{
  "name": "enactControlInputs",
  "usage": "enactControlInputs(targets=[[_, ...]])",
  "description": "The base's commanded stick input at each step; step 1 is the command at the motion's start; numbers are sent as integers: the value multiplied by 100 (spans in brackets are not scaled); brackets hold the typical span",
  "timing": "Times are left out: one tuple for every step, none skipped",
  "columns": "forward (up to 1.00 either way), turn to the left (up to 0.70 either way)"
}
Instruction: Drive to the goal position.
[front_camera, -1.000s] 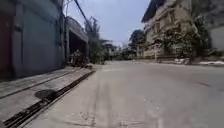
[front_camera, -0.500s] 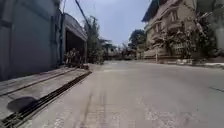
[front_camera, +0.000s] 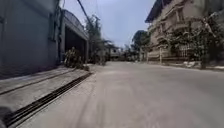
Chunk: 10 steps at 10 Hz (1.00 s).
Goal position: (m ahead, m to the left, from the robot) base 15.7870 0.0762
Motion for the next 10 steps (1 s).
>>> enactControlInputs(targets=[[100, 0], [100, 0], [100, 0], [100, 0], [100, 0], [100, 0], [100, 0], [100, 0], [100, 0], [100, 0]])
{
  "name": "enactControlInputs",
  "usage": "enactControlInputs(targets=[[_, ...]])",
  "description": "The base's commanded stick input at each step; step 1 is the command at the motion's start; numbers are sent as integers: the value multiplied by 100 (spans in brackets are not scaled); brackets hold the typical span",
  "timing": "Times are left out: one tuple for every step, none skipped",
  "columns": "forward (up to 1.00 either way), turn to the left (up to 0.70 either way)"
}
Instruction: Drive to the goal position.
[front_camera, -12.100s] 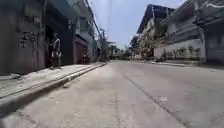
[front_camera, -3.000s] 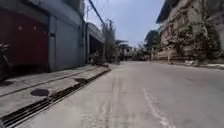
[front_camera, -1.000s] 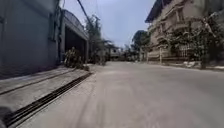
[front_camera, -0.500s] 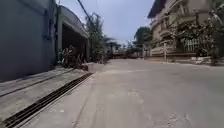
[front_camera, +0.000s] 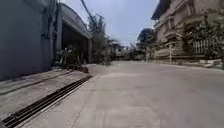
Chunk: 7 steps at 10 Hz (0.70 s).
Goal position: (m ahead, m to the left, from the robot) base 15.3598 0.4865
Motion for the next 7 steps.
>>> enactControlInputs(targets=[[100, -17], [100, -35], [100, -36], [100, -35], [100, -35], [100, -10], [100, 0]])
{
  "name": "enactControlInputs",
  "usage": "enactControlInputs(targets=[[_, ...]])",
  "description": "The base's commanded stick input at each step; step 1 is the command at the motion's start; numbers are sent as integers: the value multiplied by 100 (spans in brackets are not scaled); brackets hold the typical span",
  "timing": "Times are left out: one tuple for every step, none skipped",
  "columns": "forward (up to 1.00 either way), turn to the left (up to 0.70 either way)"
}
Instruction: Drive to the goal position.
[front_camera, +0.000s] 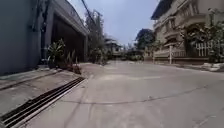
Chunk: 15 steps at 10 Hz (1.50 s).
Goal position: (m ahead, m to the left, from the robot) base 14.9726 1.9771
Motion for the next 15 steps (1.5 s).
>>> enactControlInputs(targets=[[100, 0], [100, 0], [100, 0], [100, 0], [100, 0], [100, 0], [100, 0], [100, 0], [100, 0], [100, 0], [100, 0], [100, 0], [100, 0], [100, 0], [100, 0]])
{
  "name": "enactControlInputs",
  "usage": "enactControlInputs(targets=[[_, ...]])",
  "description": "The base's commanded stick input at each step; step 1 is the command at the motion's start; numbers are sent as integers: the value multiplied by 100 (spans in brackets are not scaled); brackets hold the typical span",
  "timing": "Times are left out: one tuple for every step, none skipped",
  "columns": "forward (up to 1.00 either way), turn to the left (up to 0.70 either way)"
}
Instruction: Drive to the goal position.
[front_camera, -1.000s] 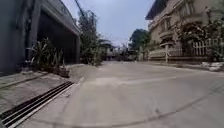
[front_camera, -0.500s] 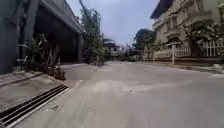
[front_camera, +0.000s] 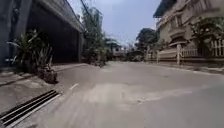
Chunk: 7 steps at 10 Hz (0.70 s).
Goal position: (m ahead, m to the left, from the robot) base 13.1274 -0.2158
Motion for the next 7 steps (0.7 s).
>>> enactControlInputs(targets=[[100, 0], [100, 0], [100, 0], [100, 0], [100, 0], [100, 0], [100, 0]])
